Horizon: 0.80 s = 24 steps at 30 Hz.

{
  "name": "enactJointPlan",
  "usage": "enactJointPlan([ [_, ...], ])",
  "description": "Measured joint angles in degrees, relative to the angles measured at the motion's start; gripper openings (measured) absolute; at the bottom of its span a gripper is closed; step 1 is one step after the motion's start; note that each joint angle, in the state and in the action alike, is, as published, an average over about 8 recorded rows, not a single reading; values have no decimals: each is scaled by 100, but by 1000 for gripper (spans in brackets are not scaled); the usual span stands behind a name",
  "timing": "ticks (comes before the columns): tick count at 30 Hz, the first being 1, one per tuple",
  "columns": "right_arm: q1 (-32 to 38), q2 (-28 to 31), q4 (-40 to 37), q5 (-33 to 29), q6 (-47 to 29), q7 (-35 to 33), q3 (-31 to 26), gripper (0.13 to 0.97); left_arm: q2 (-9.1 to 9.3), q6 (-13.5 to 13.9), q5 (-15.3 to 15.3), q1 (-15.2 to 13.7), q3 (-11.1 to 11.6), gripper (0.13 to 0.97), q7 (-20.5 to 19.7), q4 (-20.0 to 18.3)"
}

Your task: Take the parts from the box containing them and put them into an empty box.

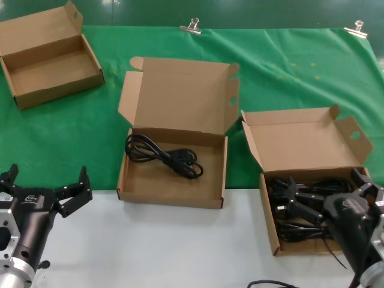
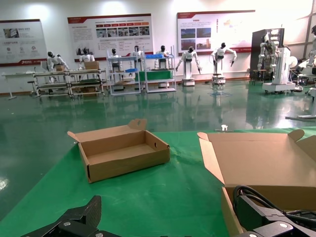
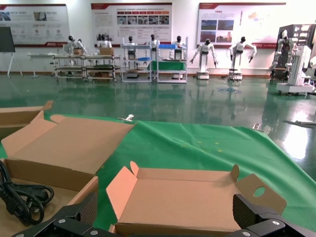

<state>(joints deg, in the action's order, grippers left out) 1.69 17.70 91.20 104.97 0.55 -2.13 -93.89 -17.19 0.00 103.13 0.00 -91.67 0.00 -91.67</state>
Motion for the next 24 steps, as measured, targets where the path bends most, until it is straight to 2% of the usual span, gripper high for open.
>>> enactJointPlan([
  [24, 0, 0, 0, 0, 0, 0, 0, 966, 0, 0, 0, 0, 0, 966, 0, 0],
])
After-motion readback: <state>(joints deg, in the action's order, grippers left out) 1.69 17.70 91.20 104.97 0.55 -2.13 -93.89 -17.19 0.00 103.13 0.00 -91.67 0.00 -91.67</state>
